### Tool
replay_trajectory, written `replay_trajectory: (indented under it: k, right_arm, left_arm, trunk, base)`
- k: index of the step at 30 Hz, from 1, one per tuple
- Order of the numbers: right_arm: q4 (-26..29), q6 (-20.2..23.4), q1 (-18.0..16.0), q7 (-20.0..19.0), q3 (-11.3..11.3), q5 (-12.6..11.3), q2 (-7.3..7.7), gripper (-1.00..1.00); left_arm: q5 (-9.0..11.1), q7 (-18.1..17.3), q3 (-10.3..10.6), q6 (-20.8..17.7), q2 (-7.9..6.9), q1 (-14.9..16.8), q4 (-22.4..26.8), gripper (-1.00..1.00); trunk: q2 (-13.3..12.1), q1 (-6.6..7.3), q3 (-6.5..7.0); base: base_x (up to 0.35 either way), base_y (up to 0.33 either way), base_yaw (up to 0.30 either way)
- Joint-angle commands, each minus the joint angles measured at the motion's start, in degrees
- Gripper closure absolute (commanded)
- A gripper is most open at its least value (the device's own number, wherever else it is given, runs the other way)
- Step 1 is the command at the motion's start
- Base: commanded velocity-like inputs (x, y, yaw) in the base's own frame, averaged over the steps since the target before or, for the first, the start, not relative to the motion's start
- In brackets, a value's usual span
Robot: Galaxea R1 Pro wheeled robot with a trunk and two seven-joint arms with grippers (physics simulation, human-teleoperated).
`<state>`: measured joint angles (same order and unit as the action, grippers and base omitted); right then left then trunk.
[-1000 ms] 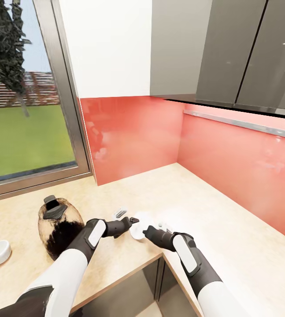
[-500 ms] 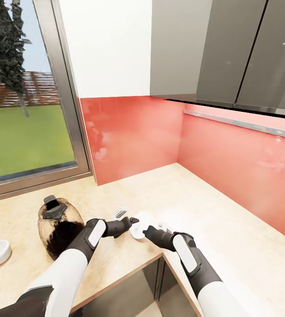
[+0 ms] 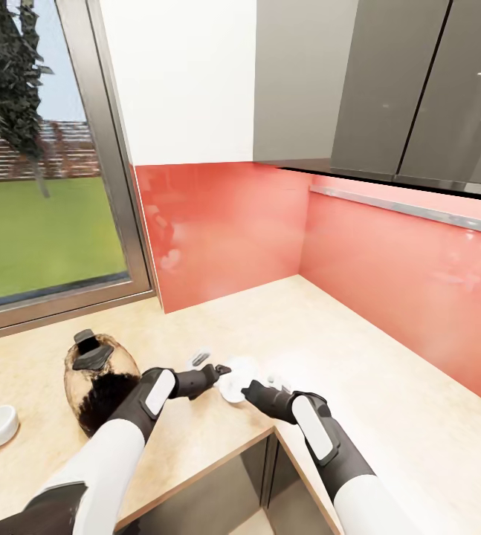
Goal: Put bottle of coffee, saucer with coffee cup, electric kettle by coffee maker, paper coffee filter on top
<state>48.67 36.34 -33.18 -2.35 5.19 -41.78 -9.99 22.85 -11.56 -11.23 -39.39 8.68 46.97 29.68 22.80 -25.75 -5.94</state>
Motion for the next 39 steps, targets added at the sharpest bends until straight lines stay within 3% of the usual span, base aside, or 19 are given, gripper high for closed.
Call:
replay_trajectory:
  k: [1,6,15,23,25,26,29,39]
  right_arm:
    - [0.06,0.23,-0.05,-0.55,-0.18,-0.06,-0.01,1.0]
    - [0.23,0.21,-0.05,-0.55,-0.34,-0.06,-0.01,1.0]
    - [2.69,0.22,-0.05,-0.49,-0.35,-0.06,-0.01,1.0]
    - [8.38,0.22,-0.05,-0.54,-0.37,-0.07,-0.01,1.0]
    - [9.35,0.22,-0.05,-0.55,-0.44,-0.12,0.73,1.0]
    - [10.06,0.22,-0.05,-0.55,-2.34,-0.13,1.8,1.0]
    - [10.87,0.22,-0.05,-0.57,-7.83,-0.14,2.27,1.0]
    - [11.53,0.22,-0.05,-0.55,-8.99,-0.06,2.15,1.0]
  left_arm:
    - [-0.62,-0.11,-0.54,-0.39,-0.29,0.06,0.13,-1.0]
    - [-0.69,-0.04,-0.45,-0.36,-2.07,0.31,3.88,-1.0]
    - [-1.07,0.01,-0.06,-0.26,-2.52,0.65,11.82,-1.0]
    - [-1.05,-0.21,0.05,0.08,-2.3,0.88,12.32,-1.0]
    - [-1.05,-0.25,0.09,0.09,-2.28,0.68,12.33,-1.0]
    - [-1.0,-0.34,0.13,0.1,-2.27,0.47,12.33,-1.0]
    - [-0.97,-0.38,0.15,0.15,-2.14,0.34,12.33,-1.0]
    - [-0.91,-0.41,0.1,0.31,-1.98,0.31,12.33,-1.0]
  trunk:
    - [0.12,-0.04,-0.13]
    - [0.12,-0.04,-0.13]
    - [0.12,-0.04,-0.13]
    - [0.12,-0.04,-0.13]
    - [0.12,-0.04,-0.13]
    - [0.12,-0.04,-0.13]
    - [0.12,-0.04,-0.13]
    - [0.12,-0.04,-0.13]
  base:
    - [0.0,0.0,0.0]
    - [0.0,0.0,0.0]
    - [0.0,0.0,0.0]
    - [-0.124,0.0,0.0]
    - [-0.302,0.0,0.0]
    - [-0.318,0.0,0.0]
    - [-0.321,-0.033,0.0]
    - [-0.322,-0.121,0.0]
